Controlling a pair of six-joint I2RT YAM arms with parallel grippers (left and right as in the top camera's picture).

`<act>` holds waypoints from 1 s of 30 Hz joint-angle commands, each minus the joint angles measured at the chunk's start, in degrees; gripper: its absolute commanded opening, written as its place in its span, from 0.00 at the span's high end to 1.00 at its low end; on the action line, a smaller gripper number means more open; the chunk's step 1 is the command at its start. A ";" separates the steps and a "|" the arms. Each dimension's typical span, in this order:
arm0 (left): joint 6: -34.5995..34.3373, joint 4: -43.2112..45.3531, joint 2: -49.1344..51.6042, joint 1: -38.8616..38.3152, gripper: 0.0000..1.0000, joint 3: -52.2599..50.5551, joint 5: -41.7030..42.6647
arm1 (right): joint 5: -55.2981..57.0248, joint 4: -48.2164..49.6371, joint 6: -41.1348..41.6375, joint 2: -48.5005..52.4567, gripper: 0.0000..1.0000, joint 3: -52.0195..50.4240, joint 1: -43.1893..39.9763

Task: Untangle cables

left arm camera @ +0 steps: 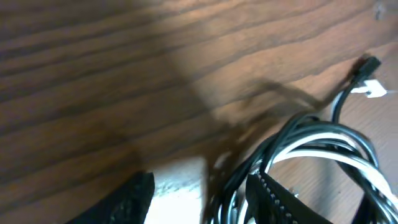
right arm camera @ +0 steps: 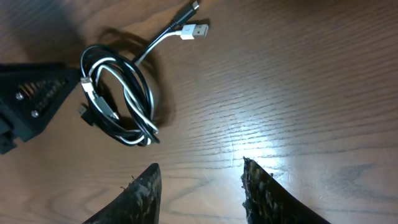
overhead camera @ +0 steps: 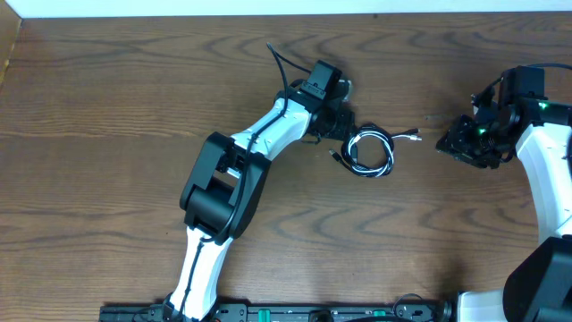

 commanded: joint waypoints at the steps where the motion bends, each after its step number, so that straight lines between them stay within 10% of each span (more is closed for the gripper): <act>1: 0.76 -0.22 2.67 -0.63 0.46 0.61 0.39 | 0.07 -0.09 -1.31 0.15 0.59 -0.15 0.50; 15: 8.63 -3.82 2.75 -2.38 0.47 0.61 4.79 | 0.68 -0.07 -1.75 0.15 0.56 -0.15 0.50; 30: 10.23 -6.86 4.52 -6.34 0.55 0.31 -12.50 | 0.70 -0.04 -1.75 0.15 0.56 -0.15 0.50</act>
